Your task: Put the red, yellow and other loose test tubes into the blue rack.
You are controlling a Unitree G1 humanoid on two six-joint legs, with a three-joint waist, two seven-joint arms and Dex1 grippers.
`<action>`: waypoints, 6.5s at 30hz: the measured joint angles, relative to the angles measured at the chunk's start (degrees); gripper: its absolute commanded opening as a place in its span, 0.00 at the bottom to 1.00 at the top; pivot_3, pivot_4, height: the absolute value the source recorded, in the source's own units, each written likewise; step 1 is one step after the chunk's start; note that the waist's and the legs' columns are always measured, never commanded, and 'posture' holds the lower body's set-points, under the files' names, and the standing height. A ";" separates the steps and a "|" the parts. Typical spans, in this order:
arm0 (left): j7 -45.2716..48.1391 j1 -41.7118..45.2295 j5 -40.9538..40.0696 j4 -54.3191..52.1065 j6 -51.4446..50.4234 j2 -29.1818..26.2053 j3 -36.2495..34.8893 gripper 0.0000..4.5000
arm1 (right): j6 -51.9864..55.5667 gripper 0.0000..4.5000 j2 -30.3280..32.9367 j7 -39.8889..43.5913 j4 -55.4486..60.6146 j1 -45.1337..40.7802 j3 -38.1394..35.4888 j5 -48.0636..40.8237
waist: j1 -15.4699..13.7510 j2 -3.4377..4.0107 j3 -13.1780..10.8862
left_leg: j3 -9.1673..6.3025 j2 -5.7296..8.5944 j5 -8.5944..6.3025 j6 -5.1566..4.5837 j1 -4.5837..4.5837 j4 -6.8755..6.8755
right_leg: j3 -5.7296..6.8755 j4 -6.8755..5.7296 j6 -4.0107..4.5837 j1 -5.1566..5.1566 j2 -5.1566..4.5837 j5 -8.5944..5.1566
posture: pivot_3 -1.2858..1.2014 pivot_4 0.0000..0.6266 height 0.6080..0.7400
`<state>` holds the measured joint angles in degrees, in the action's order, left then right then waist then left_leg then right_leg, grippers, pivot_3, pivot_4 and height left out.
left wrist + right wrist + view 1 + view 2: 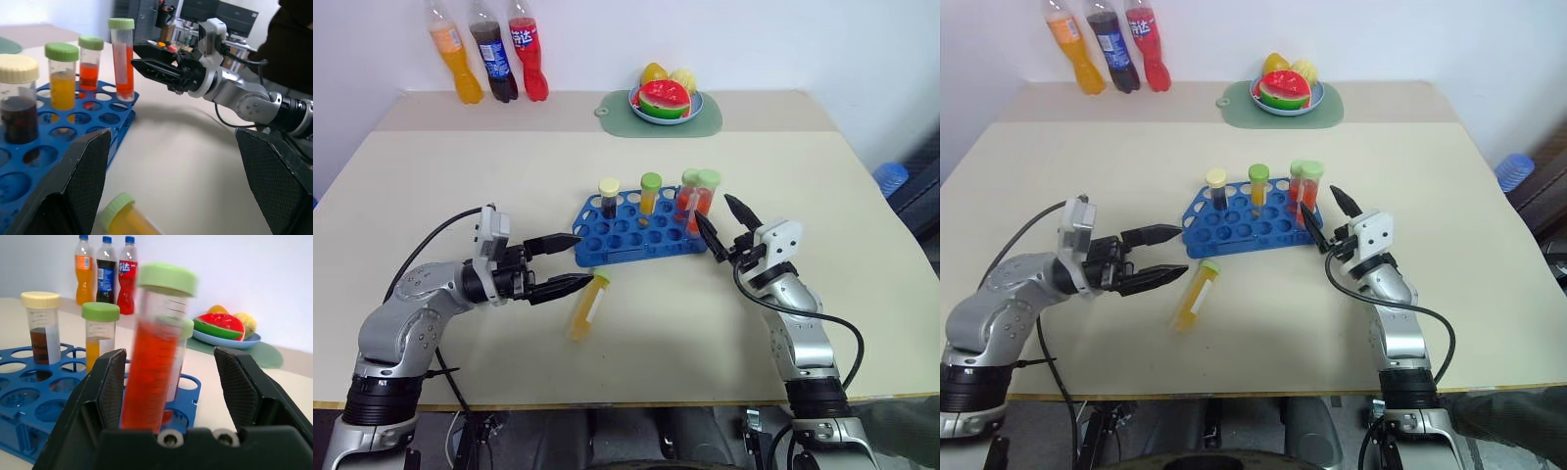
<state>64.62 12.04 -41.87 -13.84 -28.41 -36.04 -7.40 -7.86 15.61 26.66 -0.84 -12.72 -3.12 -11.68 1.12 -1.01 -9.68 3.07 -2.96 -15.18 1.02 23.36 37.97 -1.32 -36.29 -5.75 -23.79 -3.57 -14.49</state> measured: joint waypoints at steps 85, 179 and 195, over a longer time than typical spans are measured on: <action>-65.46 53.82 -51.40 27.62 -63.75 -12.84 43.19 0.16 | 20.20 0.71 28.84 28.48 34.65 28.09 -5.31 -12.48 | -1.15 -0.49 -0.35 | -0.17 0.14 0.00 0.01 0.06 0.08 | 0.05 0.16 -0.02 0.09 -0.08 -0.07 | 0.52 0.24 1.00; -43.85 46.65 -6.44 28.36 -63.62 -19.38 29.33 0.96 | 14.97 0.71 14.67 19.89 23.09 14.95 2.18 -12.12 | -0.58 -0.62 -0.54 | -0.30 0.15 0.04 0.08 0.04 0.07 | 0.13 0.02 -0.23 0.18 -0.02 -0.10 | 0.52 0.24 1.00; -41.28 36.59 -7.02 19.68 -63.60 -20.03 24.12 0.26 | 15.03 0.71 14.84 19.23 23.23 15.72 1.91 -12.15 | -0.27 -0.56 -0.52 | -0.27 0.13 0.05 0.09 0.04 0.05 | 0.08 -0.03 -0.23 0.12 -0.03 -0.09 | 0.52 0.24 1.00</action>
<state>23.33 48.64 -48.89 5.85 -92.01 -56.07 16.72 7.17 30.45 45.90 22.39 3.00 -1.21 -23.83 0.85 -1.57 -10.20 2.80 -2.84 -15.13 1.11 23.40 38.03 -1.24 -36.32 -5.98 -23.67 -3.60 -14.58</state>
